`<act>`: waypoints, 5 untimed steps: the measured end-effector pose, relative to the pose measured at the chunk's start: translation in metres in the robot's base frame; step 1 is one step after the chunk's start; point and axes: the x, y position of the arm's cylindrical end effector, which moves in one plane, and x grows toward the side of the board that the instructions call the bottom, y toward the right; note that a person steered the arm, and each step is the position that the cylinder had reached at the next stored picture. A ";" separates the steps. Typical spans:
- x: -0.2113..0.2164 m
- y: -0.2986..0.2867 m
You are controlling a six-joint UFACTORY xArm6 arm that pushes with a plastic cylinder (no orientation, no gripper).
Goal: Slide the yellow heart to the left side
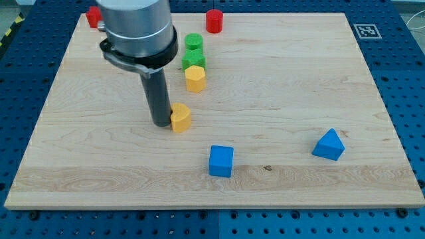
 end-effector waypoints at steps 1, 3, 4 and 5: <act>-0.007 0.000; -0.007 0.013; -0.007 0.013; -0.003 0.013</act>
